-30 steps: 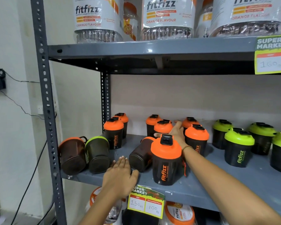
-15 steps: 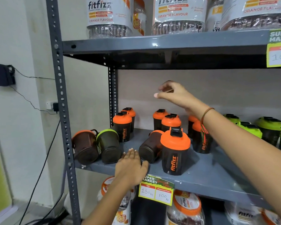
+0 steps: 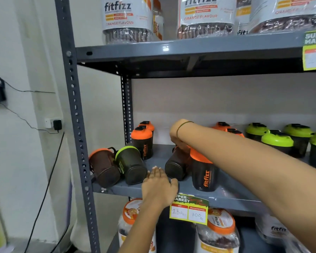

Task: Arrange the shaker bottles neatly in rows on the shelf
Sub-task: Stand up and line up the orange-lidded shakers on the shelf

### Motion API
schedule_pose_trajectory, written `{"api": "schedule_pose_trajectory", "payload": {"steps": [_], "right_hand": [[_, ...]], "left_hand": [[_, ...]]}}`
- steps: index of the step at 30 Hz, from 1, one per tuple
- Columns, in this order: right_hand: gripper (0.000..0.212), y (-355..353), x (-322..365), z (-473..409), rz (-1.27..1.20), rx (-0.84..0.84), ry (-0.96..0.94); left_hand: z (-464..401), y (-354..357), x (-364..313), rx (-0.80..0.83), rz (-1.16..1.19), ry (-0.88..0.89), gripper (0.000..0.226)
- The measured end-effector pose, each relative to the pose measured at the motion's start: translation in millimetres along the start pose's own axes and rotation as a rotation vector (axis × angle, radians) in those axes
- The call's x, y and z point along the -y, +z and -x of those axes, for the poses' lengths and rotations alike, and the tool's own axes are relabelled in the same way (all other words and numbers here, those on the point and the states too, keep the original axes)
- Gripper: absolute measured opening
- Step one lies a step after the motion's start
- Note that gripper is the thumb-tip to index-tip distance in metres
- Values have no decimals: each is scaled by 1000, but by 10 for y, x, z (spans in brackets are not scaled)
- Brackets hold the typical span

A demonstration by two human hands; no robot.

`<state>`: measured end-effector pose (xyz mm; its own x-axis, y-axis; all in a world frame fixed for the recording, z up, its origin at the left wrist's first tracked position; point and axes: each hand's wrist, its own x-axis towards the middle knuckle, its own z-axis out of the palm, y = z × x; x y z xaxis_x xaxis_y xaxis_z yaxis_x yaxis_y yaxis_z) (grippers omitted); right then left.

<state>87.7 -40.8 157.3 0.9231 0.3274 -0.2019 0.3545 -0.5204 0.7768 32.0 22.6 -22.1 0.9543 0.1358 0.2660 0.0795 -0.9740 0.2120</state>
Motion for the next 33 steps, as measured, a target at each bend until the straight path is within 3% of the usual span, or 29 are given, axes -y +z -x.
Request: {"api": "schedule_pose_trajectory", "payload": {"steps": [2, 5, 7, 11, 20, 23, 28, 33], "right_hand": [[46, -11, 100, -5, 99, -29, -32], [32, 99, 135, -78, 313, -97, -44], [47, 123, 121, -141, 234, -120, -98], [74, 52, 138, -127, -10, 179, -181], [73, 99, 29, 41, -131, 147, -174], [69, 75, -1, 70, -109, 92, -133], [61, -115, 34, 207, -36, -162, -97], [62, -307, 140, 272, 98, -218, -75]], "left_hand": [[4, -1, -1, 2, 5, 3, 72], [12, -9, -6, 7, 7, -6, 73], [13, -16, -12, 9, 4, -9, 73], [11, -32, -7, 26, 5, -5, 73], [15, -9, 0, 18, 11, -6, 73], [21, -2, 1, 7, 10, 3, 72], [55, -7, 11, -22, 4, 24, 70], [181, 14, 55, -102, -23, 97, 65]]}}
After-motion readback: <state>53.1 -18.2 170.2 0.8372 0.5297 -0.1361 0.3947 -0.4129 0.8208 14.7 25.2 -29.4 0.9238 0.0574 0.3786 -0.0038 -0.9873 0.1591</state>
